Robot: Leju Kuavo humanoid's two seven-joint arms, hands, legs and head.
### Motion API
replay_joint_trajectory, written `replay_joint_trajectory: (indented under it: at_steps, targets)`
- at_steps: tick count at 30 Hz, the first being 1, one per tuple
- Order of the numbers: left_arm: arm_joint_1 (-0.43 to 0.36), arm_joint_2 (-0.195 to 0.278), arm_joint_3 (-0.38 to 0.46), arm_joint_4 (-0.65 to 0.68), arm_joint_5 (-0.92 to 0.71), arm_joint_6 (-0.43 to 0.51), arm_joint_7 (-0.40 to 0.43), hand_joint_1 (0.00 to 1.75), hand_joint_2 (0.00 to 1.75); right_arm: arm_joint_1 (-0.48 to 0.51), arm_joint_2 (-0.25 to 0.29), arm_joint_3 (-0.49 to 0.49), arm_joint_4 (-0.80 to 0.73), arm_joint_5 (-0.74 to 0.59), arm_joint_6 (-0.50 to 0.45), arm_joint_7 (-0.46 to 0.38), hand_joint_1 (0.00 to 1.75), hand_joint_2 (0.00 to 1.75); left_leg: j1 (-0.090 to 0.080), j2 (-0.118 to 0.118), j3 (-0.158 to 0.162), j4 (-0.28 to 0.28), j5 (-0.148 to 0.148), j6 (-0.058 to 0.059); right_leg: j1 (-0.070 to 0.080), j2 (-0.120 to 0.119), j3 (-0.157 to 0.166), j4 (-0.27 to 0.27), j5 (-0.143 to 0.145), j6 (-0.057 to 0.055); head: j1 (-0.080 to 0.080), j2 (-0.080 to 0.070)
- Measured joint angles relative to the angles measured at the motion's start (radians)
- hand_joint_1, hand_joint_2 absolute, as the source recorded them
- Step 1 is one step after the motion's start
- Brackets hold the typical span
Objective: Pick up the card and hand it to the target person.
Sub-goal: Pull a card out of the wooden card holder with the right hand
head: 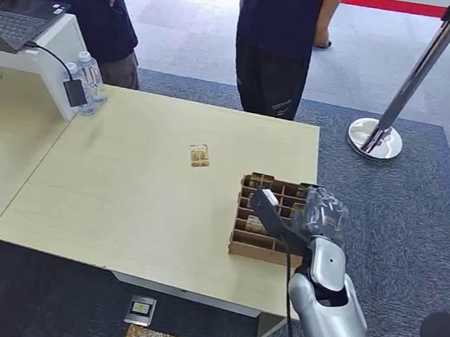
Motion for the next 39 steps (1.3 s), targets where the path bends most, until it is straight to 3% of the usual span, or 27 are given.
replay_joint_trajectory:
  at_steps: [20, 33, 39]
  targets:
    - [0.000, 0.000, -0.001, 0.000, 0.001, 0.001, 0.007, 0.00, 0.00, -0.033, 0.018, -0.016, 0.078, -0.005, -0.013, -0.032, 1.01, 1.75, 0.000, 0.000, 0.000, 0.000, 0.000, 0.000, 0.000, 0.000, 0.000, 0.000, 0.000, 0.000, 0.000, 0.000]
    - [0.000, 0.000, -0.001, 0.000, 0.003, 0.003, 0.011, 0.00, 0.00, -0.042, 0.027, -0.016, 0.105, -0.010, -0.014, -0.039, 1.01, 1.75, 0.000, 0.000, 0.000, 0.000, 0.000, 0.000, 0.000, 0.000, 0.000, 0.000, 0.000, 0.000, 0.000, 0.000]
    - [0.000, 0.000, -0.001, 0.000, 0.003, 0.003, 0.011, 0.00, 0.00, -0.046, 0.027, -0.016, 0.114, -0.014, -0.014, -0.044, 1.56, 1.75, 0.000, 0.000, 0.000, 0.000, 0.000, 0.000, 0.000, 0.000, 0.000, 0.000, 0.001, 0.000, 0.000, 0.000]
